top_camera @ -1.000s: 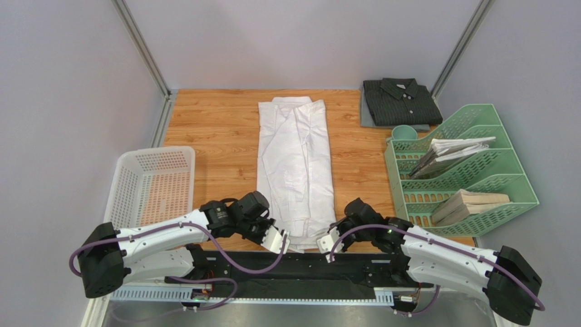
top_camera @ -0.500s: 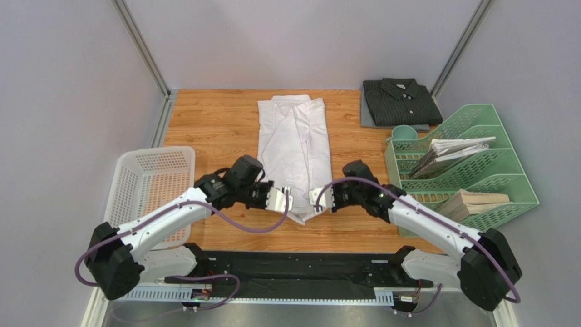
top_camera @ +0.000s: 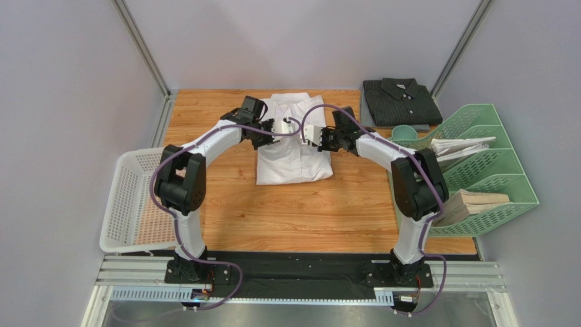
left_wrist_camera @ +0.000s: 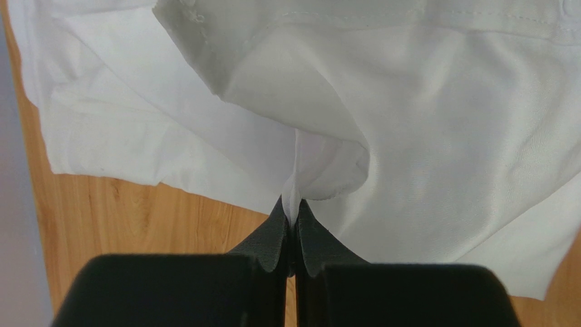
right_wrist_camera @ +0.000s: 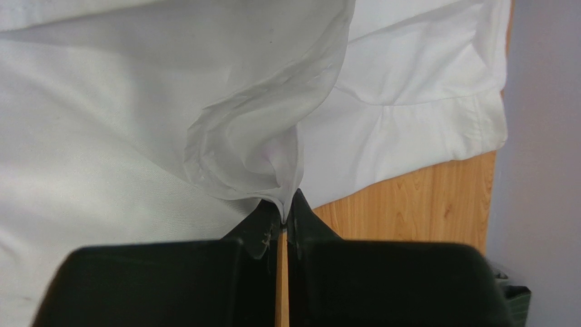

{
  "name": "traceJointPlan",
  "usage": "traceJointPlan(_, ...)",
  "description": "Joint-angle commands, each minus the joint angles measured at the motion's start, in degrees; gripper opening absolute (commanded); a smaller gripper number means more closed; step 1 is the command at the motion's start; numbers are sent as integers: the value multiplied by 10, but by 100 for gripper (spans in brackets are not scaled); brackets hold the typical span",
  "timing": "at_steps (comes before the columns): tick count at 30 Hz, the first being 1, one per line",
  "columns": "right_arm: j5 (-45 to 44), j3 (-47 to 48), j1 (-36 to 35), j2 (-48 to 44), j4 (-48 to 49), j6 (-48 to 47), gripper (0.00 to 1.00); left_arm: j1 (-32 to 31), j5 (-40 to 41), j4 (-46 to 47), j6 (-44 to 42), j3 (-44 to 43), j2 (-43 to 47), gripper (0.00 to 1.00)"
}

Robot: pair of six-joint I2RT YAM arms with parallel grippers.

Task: Fold and stack the long sleeve shirts
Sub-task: Fold the shirt

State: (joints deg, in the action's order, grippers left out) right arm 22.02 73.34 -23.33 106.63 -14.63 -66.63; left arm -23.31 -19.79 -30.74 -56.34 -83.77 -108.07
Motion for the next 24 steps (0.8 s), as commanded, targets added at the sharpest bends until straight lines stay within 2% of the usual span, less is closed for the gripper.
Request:
traceJointPlan(1,21,36,1,36,28,7,0,11,-11,10,-7,-39,-41,0)
traceJointPlan(6,4,30,1,58,39,14,1,13,-3,35,24,-39,-61,3)
traceJointPlan(11,-17,60,14,61,29,47,14,18,3,38,56,-69,-79,11)
traceJointPlan(12,-22,69,15,63,21,54,20,20,4,30,58,-79,-82,14)
traceJointPlan(13,-28,76,15,63,8,59,37,22,5,22,65,-98,-88,25)
traceJointPlan(16,-42,110,30,52,-15,91,67,34,10,-6,108,-152,-96,41)
traceJointPlan(17,-50,125,34,42,-21,105,70,40,26,-25,125,-165,-96,43)
traceJointPlan(19,-49,193,55,37,-81,153,72,55,57,-32,172,-182,-80,51)
traceJointPlan(20,-47,216,61,35,-109,177,71,69,73,-32,198,-179,-69,51)
traceJointPlan(22,-26,282,77,33,-214,249,68,87,45,-41,252,-164,-20,55)
traceJointPlan(23,4,295,79,31,-253,271,65,94,21,-48,310,-155,-3,56)
traceJointPlan(24,22,304,78,26,-319,293,58,94,-7,-62,327,-139,26,56)
